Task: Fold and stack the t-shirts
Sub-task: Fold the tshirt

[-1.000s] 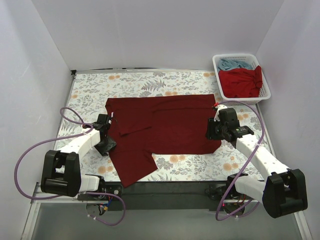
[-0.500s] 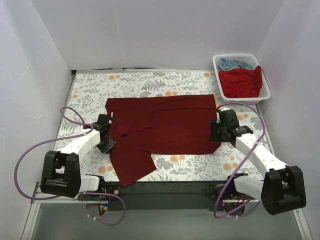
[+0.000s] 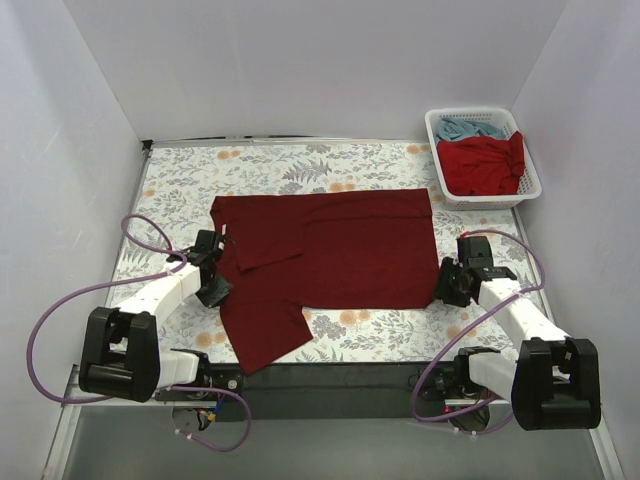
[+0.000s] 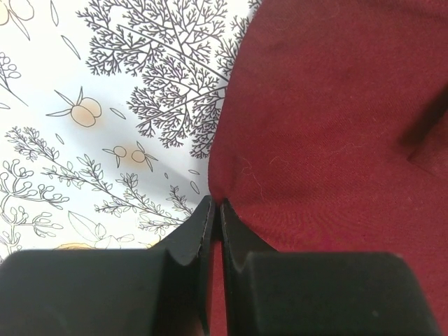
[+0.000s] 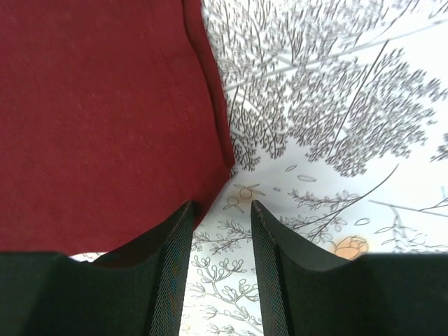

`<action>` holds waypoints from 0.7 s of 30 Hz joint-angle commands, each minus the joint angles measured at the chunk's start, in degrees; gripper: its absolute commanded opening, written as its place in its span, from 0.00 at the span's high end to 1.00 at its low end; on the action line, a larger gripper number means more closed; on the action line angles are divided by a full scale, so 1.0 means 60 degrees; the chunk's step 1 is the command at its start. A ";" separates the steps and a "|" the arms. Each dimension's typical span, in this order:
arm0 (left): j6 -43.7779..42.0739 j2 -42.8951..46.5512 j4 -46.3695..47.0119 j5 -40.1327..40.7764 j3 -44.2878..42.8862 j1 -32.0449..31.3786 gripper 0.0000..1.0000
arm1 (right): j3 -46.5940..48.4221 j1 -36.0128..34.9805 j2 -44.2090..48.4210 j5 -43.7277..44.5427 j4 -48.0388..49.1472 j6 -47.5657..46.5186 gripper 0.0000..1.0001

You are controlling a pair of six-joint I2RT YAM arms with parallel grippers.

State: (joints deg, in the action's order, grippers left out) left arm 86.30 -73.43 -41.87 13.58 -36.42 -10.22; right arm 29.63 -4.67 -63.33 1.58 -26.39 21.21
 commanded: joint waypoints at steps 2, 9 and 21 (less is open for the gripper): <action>0.0016 0.0226 0.0371 0.0080 0.0138 -0.0055 1.00 | -0.0367 0.0250 0.0243 -0.0864 0.0458 0.0420 0.56; -0.0014 0.0226 0.0401 0.0051 0.0138 -0.0055 1.00 | -0.0646 0.0338 0.0170 -0.1406 0.0883 0.0610 0.57; 0.0060 0.0387 0.0108 0.0051 -0.0110 -0.0055 1.00 | -0.0310 0.0529 0.0052 -0.1173 0.0327 0.0069 0.99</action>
State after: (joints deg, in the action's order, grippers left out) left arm 86.17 -73.01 -41.56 13.52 -36.25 -10.26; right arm 26.44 -2.07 -62.74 -6.37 -21.82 23.24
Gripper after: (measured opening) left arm 0.021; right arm 0.040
